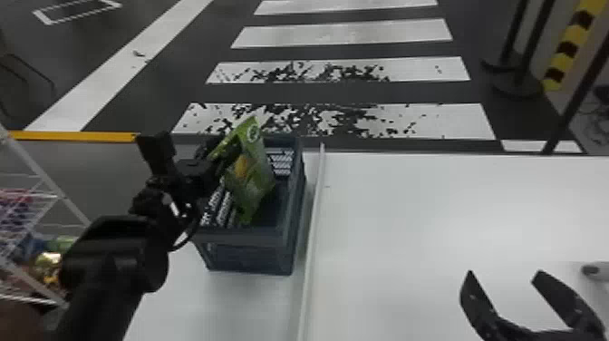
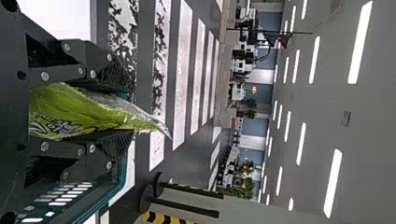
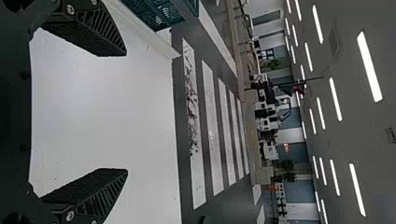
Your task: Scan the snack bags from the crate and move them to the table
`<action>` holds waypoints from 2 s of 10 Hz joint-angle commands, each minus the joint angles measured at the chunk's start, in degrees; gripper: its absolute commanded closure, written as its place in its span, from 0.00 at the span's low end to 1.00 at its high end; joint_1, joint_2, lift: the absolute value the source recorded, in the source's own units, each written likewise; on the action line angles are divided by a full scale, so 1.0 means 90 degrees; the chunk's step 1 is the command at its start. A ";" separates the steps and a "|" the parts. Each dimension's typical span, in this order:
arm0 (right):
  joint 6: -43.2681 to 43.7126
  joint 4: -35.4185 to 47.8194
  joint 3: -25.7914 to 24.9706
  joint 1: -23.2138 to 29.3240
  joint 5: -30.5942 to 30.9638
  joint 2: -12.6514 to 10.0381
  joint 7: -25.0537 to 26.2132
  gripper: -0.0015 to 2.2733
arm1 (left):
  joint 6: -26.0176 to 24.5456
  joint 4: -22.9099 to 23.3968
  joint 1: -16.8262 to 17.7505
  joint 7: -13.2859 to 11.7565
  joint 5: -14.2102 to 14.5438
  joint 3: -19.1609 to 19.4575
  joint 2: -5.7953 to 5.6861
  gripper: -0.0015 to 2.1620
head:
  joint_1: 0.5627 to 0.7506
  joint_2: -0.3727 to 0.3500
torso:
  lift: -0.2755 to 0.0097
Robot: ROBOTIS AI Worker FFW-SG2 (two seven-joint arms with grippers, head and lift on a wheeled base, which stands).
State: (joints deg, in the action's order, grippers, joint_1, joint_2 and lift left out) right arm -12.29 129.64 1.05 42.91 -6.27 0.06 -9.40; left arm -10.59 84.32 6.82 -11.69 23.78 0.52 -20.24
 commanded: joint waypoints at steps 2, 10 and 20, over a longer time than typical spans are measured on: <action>0.0081 0.0010 0.0000 0.0066 -0.0026 0.0013 0.0000 0.05 | -0.0011 0.0035 -0.0065 0.0078 -0.0006 -0.0018 0.0003 0.85 | 0.70 0.74 | 0.63; 0.0276 0.0332 0.0107 0.0261 -0.0026 -0.0012 0.0000 0.05 | -0.1163 0.2213 -0.0846 0.0322 0.0375 0.0568 -0.0075 0.87 | 0.70 0.74 | 0.63; 0.0335 0.0371 0.0127 0.0242 -0.0006 0.0013 0.0010 0.05 | -0.2589 0.4547 -0.1686 0.0352 0.2436 0.2150 -0.0075 0.87 | 0.70 0.80 | 0.63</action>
State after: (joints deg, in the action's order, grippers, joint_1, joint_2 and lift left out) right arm -9.28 132.98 2.25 45.02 -6.32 0.18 -9.32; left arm -32.73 124.60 -8.42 -8.55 43.38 19.51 -21.28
